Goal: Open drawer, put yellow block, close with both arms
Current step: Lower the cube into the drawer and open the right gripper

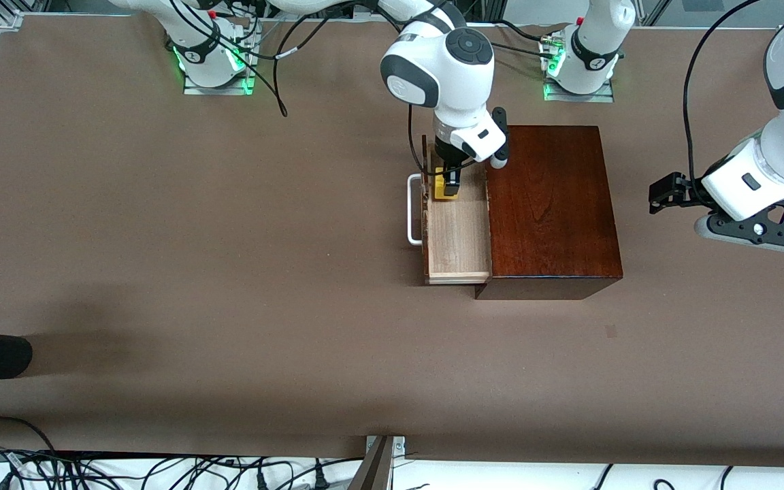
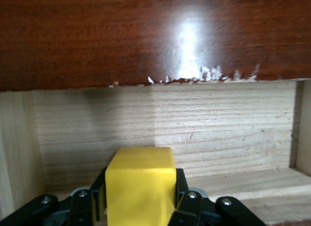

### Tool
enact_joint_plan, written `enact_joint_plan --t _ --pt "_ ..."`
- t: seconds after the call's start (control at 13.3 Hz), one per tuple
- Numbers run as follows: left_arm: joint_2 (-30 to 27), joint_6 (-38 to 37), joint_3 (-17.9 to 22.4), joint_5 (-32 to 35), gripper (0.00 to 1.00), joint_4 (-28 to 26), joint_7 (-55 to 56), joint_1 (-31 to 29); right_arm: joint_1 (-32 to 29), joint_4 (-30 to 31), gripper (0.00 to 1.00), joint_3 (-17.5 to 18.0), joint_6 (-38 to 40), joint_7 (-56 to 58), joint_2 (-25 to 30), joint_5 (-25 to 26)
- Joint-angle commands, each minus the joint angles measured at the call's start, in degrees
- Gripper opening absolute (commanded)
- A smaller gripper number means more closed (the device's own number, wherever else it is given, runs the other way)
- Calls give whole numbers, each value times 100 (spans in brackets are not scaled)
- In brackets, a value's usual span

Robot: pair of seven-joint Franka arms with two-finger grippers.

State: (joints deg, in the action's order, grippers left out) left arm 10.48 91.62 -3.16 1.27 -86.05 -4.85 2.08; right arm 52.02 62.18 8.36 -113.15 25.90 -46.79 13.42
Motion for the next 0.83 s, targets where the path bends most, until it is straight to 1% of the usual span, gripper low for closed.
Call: enact_joint_plan --t 0.0,0.3,0.6,0.68,0.75 --pt "-37 -21 -1 -100 100 -26 -121 -6 28 -224 0 -18 39 170 -155 73" --pt "-37 -21 -1 -100 100 -26 -121 -6 19 -207 0 -18 -31 266 -313 90" --pt "-37 -21 -1 -100 100 -26 -121 -6 2 -180 0 -27 -31 267 -322 90" --pt "-37 -21 -1 -100 100 -26 -121 -6 -7 -189 99 -27 3 206 -296 64" --pt "-46 -30 -1 -100 100 -26 -121 -6 -7 -206 100 -27 56 153 -261 38"
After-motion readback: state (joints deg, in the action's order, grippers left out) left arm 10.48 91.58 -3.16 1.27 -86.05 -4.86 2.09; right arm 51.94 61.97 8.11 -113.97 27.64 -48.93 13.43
